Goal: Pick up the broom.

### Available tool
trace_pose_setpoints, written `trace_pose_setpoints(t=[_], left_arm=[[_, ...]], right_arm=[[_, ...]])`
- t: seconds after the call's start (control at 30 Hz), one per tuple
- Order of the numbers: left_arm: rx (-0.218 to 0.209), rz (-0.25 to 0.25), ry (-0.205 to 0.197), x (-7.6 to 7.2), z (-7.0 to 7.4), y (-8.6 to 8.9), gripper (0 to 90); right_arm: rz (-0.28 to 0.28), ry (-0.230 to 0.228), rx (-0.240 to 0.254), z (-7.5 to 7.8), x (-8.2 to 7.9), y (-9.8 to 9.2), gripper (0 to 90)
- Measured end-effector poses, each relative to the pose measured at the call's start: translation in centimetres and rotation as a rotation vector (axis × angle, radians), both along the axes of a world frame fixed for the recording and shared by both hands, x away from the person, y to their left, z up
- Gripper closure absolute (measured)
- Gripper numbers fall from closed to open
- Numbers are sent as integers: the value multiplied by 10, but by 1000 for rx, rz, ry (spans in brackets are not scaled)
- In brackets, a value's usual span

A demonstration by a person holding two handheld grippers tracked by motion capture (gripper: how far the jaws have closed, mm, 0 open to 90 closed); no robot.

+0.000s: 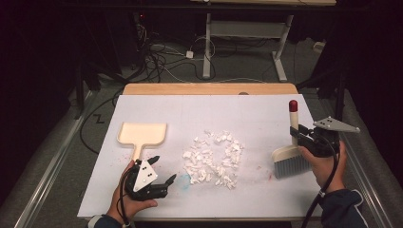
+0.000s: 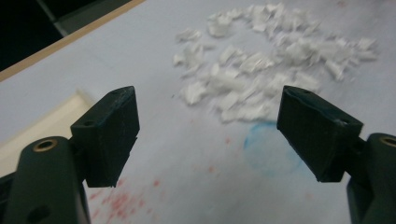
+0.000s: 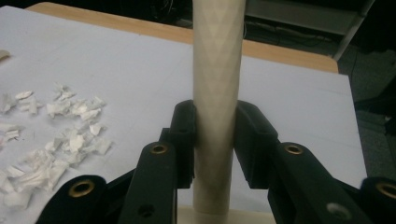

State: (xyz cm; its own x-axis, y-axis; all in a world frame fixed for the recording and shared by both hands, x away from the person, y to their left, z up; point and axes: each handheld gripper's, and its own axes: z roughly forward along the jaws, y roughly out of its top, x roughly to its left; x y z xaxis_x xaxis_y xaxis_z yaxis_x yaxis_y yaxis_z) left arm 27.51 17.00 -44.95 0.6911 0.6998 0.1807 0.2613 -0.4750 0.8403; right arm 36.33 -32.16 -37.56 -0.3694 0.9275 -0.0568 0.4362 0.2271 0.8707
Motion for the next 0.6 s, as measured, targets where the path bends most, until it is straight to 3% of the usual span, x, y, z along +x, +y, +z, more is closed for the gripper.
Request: trace_pose_setpoints(t=[0.1, 0.13, 0.2, 0.23, 0.27, 0.3, 0.37, 0.6], left_arm=[[-25, -61, -13, 6, 13, -25, 203], [-25, -61, -13, 6, 13, -25, 207], [-77, -113, -17, 9, 25, -47, 211], [-77, -113, -17, 9, 25, -47, 218], [-104, -129, -12, 11, 29, -55, 221], [-137, -169, -8, 13, 35, -73, 221], [-154, -206, 0, 15, 39, -92, 225], [-151, -308, 40, 16, 39, -158, 237]], right_arm=[[14, -24, 7, 5, -4, 6, 714], [14, -37, 9, 7, -6, 8, 714], [36, -45, 8, 12, -9, 15, 714], [36, -45, 8, 12, -9, 15, 714], [56, -66, 16, 16, -14, 22, 714], [73, -65, 11, 18, -16, 26, 714], [98, -78, 9, 21, -21, 35, 714], [182, -103, -19, 22, -35, 67, 713]])
